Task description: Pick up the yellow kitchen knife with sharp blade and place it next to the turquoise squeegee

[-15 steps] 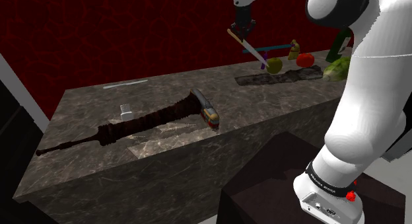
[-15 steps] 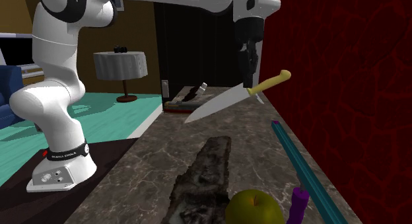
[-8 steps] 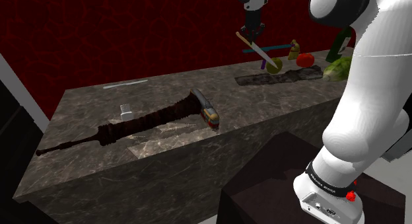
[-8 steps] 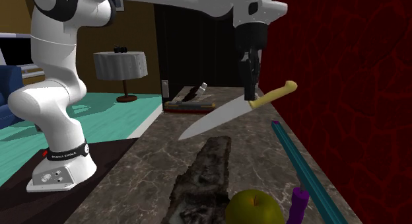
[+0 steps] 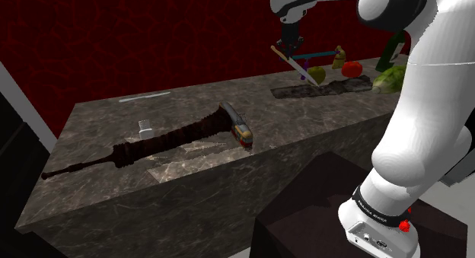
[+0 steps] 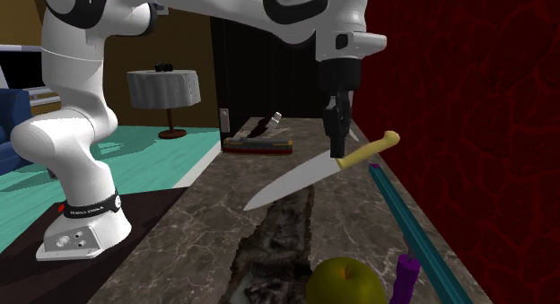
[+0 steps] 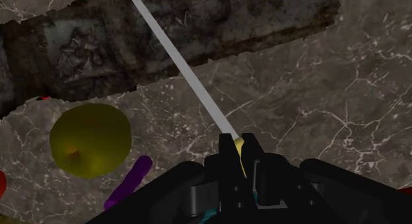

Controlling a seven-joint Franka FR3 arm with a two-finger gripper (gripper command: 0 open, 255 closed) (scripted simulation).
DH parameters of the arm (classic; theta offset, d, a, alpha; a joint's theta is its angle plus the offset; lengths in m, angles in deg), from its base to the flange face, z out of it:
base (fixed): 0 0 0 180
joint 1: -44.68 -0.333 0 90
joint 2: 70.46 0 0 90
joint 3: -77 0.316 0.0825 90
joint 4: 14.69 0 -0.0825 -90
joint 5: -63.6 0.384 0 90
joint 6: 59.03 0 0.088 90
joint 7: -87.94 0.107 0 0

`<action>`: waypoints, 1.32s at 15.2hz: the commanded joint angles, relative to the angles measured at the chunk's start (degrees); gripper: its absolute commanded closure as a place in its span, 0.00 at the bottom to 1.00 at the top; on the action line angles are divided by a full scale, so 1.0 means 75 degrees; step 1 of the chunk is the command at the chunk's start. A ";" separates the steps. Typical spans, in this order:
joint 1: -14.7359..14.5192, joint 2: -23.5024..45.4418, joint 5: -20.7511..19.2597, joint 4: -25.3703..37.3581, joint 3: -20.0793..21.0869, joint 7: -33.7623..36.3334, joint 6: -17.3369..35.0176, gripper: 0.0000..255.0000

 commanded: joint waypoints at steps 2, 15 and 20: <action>-0.0003 0.0026 -0.0010 -0.0266 0.0003 0.0053 0.0291 1.00; 0.0011 0.0288 -0.0044 -0.1232 0.0008 0.0257 0.1501 1.00; 0.0021 0.0457 -0.0052 -0.1513 0.0012 0.0329 0.1943 1.00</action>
